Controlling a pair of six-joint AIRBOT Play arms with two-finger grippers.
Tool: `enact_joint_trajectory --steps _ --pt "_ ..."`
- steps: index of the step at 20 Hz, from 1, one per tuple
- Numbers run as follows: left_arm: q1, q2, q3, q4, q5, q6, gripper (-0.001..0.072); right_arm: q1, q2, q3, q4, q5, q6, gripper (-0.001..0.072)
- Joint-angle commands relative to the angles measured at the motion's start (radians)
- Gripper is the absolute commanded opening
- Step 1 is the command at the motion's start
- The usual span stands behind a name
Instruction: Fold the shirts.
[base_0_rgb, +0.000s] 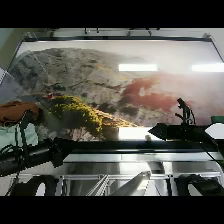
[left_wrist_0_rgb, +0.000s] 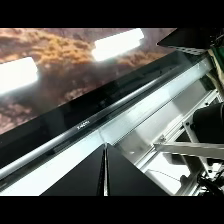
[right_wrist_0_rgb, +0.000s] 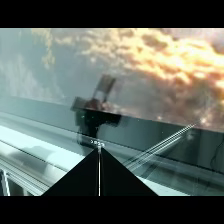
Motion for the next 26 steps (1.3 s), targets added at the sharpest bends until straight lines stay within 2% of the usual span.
enact_joint_trajectory --steps 1,4,5,7,8,9,10,11,13,14,17,19,26 --pt "0.000 -0.008 -0.001 0.000 0.001 -0.003 -0.0001 0.001 0.000 0.000 0.000 0.000 -0.001 0.0021" --pt "0.000 -0.076 0.003 0.003 -0.002 -0.002 -0.0003 0.001 0.000 0.000 0.000 0.000 -0.001 0.0021" --pt "0.000 -0.104 0.028 0.037 0.004 -0.003 -0.0003 0.001 0.000 0.000 0.000 0.000 -0.001 0.0021" --pt "0.008 -0.172 0.138 0.202 0.003 -0.034 -0.0002 0.001 0.000 0.000 0.000 0.000 -0.001 0.0021" --pt "0.025 -0.213 0.211 0.319 -0.006 -0.058 0.0132 0.001 0.000 0.000 0.000 0.000 -0.001 0.0021" --pt "0.049 -0.256 0.282 0.430 -0.009 -0.108 0.0353 0.001 0.000 0.000 0.000 0.000 -0.001 0.0021" --pt "0.083 -0.300 0.351 0.538 -0.010 -0.157 0.0462 0.001 0.000 0.000 0.000 0.000 -0.001 0.0021" --pt "0.130 -0.350 0.419 0.640 -0.008 -0.215 0.0720 0.001 0.000 0.000 0.000 0.000 -0.001 0.0021" --pt "0.254 -0.439 0.518 0.785 -0.010 -0.292 0.0720 0.001 0.000 0.000 0.000 0.000 -0.001 0.0021" --pt "0.333 -0.481 0.553 0.834 -0.027 -0.304 0.0720 0.001 0.000 0.000 0.000 0.000 -0.001 0.0021" --pt "0.572 -0.600 0.613 0.914 -0.080 -0.314 0.0714 0.001 0.000 0.000 0.000 0.000 -0.001 0.0021" --pt "0.676 -0.672 0.603 0.914 -0.043 -0.341 0.0714 0.001 0.000 0.000 0.000 0.000 -0.001 0.0021" --pt "0.688 -0.962 0.665 0.917 0.114 -0.332 0.0714 0.001 0.000 0.000 0.000 0.000 -0.001 0.0021"
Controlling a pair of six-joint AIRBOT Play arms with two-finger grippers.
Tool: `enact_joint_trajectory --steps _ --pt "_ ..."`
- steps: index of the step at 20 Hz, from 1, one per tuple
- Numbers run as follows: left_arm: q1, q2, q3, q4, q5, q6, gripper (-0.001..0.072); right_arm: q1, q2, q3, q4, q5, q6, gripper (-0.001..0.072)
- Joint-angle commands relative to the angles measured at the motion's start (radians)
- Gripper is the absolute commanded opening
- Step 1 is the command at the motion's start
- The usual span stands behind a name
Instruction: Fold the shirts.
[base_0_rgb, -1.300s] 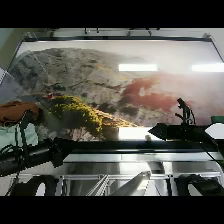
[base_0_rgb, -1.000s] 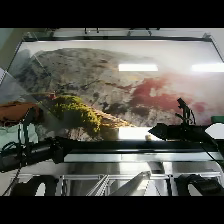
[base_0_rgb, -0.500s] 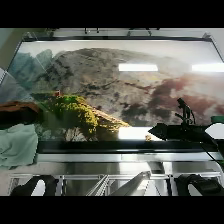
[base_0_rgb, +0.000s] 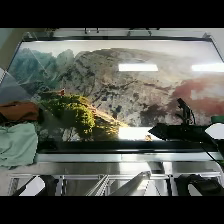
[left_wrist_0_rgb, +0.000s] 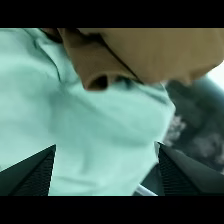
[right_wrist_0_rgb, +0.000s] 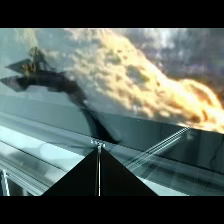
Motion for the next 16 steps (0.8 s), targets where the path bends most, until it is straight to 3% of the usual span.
enact_joint_trajectory --steps 1,6,7,8,13,16 --pt "0.011 -0.155 0.053 0.014 0.077 -0.002 0.0714 0.001 -0.001 0.000 0.000 0.000 0.001 0.0021" --pt "0.002 -0.345 0.104 0.011 0.172 0.016 0.0678 0.001 -0.001 0.000 0.000 0.000 0.001 0.0021" --pt "-0.011 -0.374 0.113 0.011 0.190 0.040 0.0451 0.001 -0.001 0.000 0.000 0.000 0.001 0.0021" --pt "-0.027 -0.397 0.126 0.011 0.191 0.072 0.0051 0.001 0.000 0.000 0.000 0.000 0.001 0.0021" --pt "-0.139 -0.349 0.216 -0.218 0.092 0.222 0.0023 0.001 0.000 0.000 0.000 0.000 0.001 0.0021" --pt "-0.275 -0.203 0.316 -0.532 -0.031 0.334 0.0023 0.001 0.000 0.000 0.000 0.000 0.001 0.0021"
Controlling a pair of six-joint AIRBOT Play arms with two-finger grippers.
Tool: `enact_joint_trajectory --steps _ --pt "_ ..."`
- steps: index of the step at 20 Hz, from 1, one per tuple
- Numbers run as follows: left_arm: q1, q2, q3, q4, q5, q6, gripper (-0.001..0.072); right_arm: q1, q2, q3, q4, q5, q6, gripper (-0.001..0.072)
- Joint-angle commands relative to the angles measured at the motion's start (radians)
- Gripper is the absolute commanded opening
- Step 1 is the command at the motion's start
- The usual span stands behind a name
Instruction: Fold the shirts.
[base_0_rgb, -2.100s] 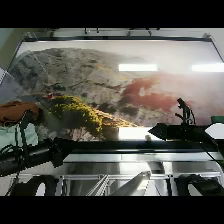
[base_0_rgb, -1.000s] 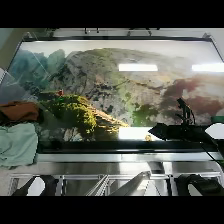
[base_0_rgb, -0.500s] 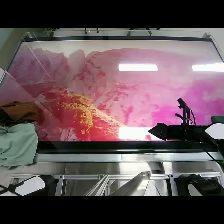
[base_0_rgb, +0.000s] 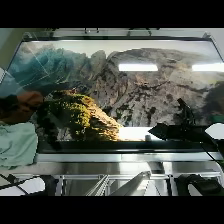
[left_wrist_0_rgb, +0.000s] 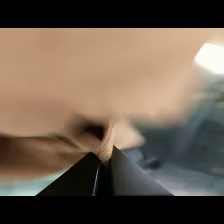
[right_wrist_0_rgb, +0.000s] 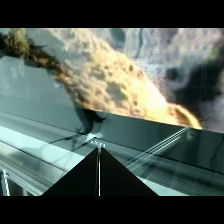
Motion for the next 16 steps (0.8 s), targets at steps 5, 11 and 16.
enact_joint_trajectory --steps 5,11,16 --pt "-0.454 0.343 0.281 -0.640 -0.054 0.187 0.0023 0.001 0.000 0.000 0.000 0.000 0.000 0.0021" --pt "-0.675 0.406 0.211 -0.555 -0.059 0.108 0.0023 0.001 -0.001 0.000 0.000 0.000 0.000 0.0021" --pt "-0.737 0.357 0.039 -0.507 -0.058 0.105 0.0711 0.001 -0.001 0.000 0.000 0.084 0.000 0.0022"
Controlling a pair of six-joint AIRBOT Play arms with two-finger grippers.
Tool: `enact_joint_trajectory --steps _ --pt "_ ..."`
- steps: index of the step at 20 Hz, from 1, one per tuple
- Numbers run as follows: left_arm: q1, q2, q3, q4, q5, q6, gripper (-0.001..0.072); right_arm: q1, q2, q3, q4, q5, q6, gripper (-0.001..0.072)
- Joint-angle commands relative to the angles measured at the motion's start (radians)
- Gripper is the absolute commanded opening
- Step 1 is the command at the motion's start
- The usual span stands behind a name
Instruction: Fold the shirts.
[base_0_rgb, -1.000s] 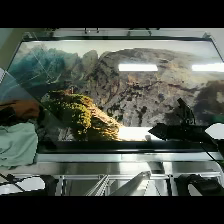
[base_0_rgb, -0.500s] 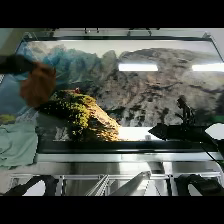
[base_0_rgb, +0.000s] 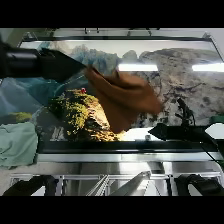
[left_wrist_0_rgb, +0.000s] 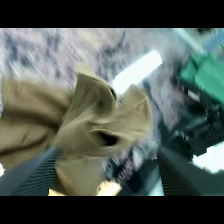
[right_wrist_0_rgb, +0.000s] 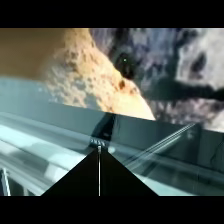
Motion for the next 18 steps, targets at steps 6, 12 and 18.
enact_joint_trajectory --steps 6,12,18 --pt "0.082 -0.164 -0.104 0.021 -0.211 -0.006 0.0714 -0.117 0.000 0.037 -0.039 0.227 -0.075 0.0023" --pt "0.061 -0.413 -0.104 0.020 -0.178 -0.005 0.0714 -0.422 -0.103 0.117 -0.045 0.158 -0.169 0.0643" --pt "-0.042 -0.651 -0.103 0.020 -0.089 0.029 0.0713 -0.420 -0.443 0.121 0.064 0.024 -0.362 0.0643"
